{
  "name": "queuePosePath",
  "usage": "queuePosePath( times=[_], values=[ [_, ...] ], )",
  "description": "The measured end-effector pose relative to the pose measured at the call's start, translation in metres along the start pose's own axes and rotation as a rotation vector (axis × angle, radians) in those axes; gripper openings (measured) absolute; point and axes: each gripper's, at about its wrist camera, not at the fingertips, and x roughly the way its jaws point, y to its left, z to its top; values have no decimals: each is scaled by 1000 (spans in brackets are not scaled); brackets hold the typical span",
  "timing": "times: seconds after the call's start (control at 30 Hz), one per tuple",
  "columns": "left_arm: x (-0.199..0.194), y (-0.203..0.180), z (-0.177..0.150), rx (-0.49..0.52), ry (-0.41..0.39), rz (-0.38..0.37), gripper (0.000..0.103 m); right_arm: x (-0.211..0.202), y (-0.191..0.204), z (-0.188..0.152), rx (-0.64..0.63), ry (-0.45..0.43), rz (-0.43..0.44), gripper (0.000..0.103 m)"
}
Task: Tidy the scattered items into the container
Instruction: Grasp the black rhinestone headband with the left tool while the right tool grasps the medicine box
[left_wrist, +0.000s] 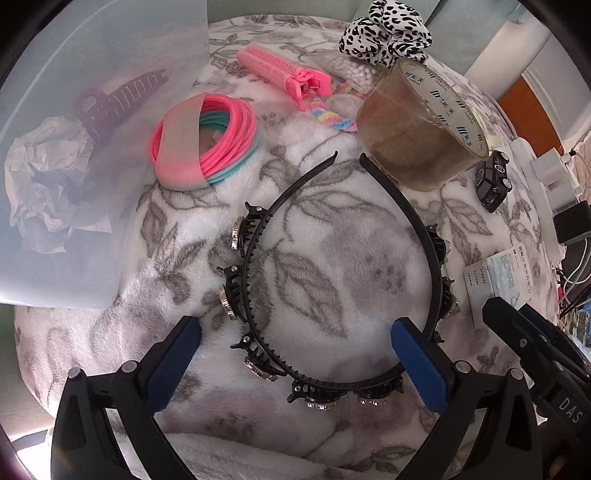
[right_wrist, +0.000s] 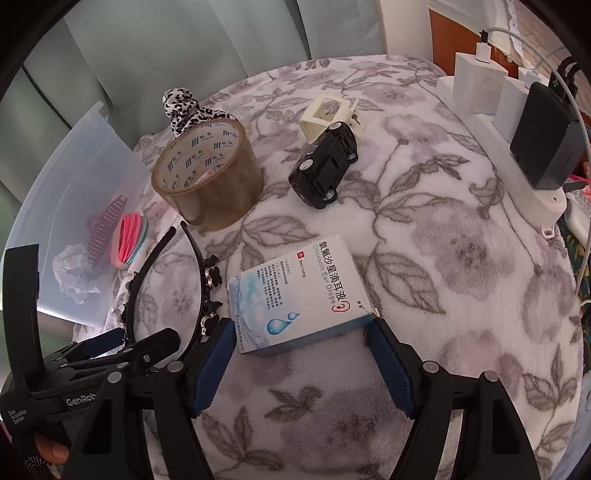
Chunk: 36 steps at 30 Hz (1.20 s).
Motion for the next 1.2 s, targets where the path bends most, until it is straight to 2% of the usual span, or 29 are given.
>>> queuePosePath(
  times=[0.2, 0.47, 0.6, 0.67, 0.83, 1.07, 1.2],
  values=[
    [-3, 2, 1, -14, 3, 10, 99, 3, 2, 4, -13, -13, -6, 78],
    [-15, 13, 4, -64, -18, 53, 65, 2, -1, 5, -19, -23, -2, 78],
    [-18, 11, 6, -59, -29, 73, 56, 3, 3, 13, -26, -28, -5, 78],
    [-20, 10, 7, -53, -34, 76, 45, 0, -1, 13, -30, -29, -4, 78],
    [-25, 9, 9, -42, -44, 82, 30, 1, -2, 17, -32, -36, -1, 78],
    [-30, 8, 11, -21, -53, 89, 18, 2, 2, 21, -27, -51, 7, 76],
    [-33, 7, 12, -15, -54, 91, 17, 4, 4, 24, -2, -67, 23, 76]
  ],
)
